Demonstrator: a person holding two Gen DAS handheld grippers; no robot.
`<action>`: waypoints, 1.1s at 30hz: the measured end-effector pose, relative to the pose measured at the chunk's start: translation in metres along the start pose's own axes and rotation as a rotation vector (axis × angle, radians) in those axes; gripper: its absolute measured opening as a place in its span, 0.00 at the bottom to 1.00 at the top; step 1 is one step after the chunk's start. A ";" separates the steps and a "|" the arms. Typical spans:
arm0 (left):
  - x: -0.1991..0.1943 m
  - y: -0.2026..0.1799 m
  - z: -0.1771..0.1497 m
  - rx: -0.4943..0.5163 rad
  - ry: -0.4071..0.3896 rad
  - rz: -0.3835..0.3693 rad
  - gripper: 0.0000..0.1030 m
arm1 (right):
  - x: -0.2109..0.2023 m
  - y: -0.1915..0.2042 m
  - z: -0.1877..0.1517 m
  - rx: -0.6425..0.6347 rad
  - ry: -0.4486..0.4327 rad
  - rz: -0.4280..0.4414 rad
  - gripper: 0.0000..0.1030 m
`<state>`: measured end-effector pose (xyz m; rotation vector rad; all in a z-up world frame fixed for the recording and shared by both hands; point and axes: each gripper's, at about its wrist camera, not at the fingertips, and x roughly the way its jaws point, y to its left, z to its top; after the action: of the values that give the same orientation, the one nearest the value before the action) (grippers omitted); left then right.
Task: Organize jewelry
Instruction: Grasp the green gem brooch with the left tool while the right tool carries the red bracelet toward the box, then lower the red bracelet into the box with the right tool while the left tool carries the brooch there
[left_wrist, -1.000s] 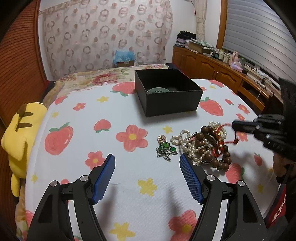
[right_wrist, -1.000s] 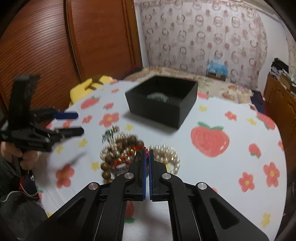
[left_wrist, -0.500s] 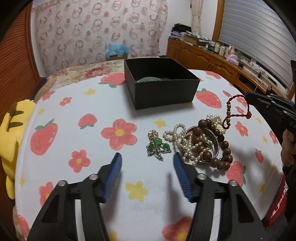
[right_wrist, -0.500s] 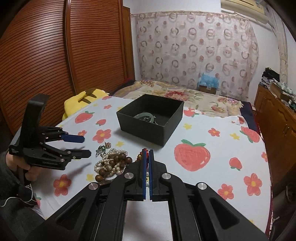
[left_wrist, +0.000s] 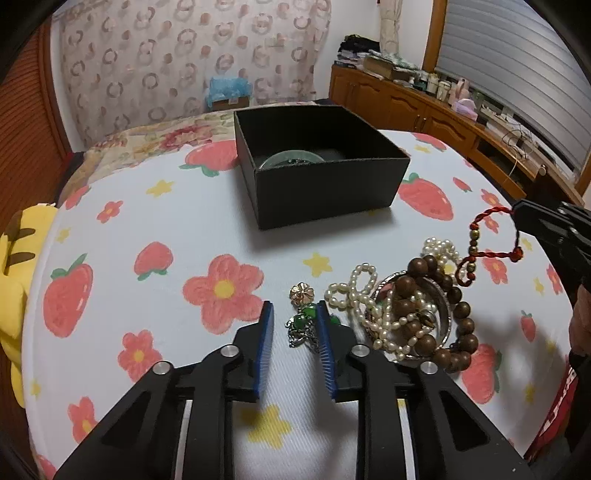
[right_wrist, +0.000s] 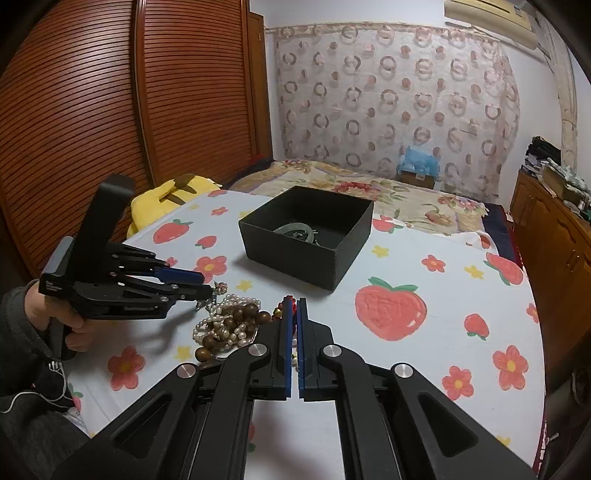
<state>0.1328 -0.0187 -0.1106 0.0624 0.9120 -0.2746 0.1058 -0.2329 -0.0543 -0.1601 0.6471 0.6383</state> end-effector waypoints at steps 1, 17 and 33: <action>0.001 0.001 0.000 -0.003 0.003 -0.005 0.15 | 0.001 0.001 0.000 -0.001 0.001 -0.001 0.03; -0.031 0.001 0.004 -0.008 -0.079 -0.022 0.06 | 0.003 0.009 0.010 -0.017 -0.015 -0.003 0.03; -0.059 0.006 0.027 0.006 -0.151 0.000 0.04 | 0.009 0.008 0.057 -0.052 -0.073 -0.019 0.03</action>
<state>0.1210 -0.0055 -0.0480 0.0470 0.7607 -0.2782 0.1350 -0.2033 -0.0142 -0.1899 0.5581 0.6405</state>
